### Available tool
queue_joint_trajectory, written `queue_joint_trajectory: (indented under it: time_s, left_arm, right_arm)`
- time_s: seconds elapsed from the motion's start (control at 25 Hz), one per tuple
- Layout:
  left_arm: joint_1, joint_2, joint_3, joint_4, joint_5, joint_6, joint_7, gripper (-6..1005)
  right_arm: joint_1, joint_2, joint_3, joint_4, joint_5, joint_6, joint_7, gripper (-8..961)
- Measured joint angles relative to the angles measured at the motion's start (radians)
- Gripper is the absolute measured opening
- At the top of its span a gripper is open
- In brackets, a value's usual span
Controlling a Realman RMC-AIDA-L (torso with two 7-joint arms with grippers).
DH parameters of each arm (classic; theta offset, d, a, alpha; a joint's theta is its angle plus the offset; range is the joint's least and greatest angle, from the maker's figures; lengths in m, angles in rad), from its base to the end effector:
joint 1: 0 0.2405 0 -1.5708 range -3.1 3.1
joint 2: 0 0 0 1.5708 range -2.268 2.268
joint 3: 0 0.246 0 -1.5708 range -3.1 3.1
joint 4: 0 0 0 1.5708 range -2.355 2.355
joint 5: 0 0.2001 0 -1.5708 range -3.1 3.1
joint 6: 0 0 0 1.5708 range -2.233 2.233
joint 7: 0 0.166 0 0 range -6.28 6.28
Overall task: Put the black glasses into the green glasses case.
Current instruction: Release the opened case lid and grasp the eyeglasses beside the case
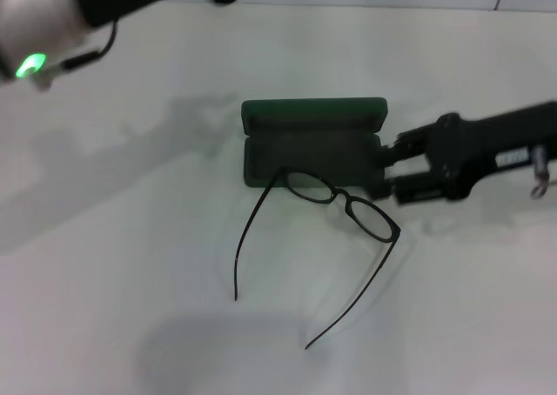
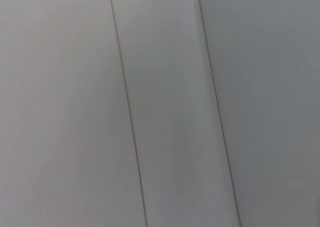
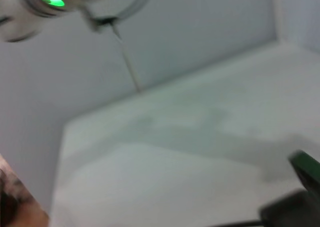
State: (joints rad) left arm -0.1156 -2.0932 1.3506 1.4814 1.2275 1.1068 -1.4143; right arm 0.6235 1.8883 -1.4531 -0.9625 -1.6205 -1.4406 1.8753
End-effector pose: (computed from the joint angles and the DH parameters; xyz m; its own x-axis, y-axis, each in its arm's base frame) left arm -0.1177 0.3173 0.0647 0.6923 -0.1918 0.6956 0.3044 -0.7964 -0.5225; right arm 0.1425 0.3430 -0.0133 0.9103 -0.3124 -0.2716 -0.3121 -0.9490 0.0453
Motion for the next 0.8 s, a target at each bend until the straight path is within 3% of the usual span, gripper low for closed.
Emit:
queue_joint_trajectory:
  time_s: [0.08, 0.16, 0.32, 0.44, 0.56, 0.8]
  left_arm:
    - [0.027, 0.002, -0.009, -0.099, -0.134, 0.081, 0.101, 311]
    - [0.046, 0.004, -0.050, -0.229, -0.248, 0.206, 0.180, 265]
    - [0.026, 0.003, -0.159, -0.465, -0.284, 0.418, 0.230, 174]
    - [-0.009, 0.007, -0.226, -0.624, -0.281, 0.533, 0.252, 151]
    - [-0.035, 0.006, -0.279, -0.751, -0.280, 0.600, 0.289, 152]
    - [-0.050, 0.007, -0.300, -0.842, -0.271, 0.642, 0.336, 143]
  right_arm:
    - [0.024, 0.033, 0.092, -0.083, -0.181, -0.050, 0.124, 619]
    - [0.093, 0.070, 0.155, -0.120, -0.373, -0.086, 0.231, 567]
    - [0.243, 0.112, 0.175, -0.039, -0.575, -0.114, 0.319, 487]
    - [0.341, 0.131, 0.174, 0.072, -0.631, -0.094, 0.323, 483]
    - [0.415, 0.135, 0.171, 0.175, -0.639, -0.068, 0.328, 477]
    - [0.509, 0.138, 0.126, 0.312, -0.651, 0.002, 0.350, 452]
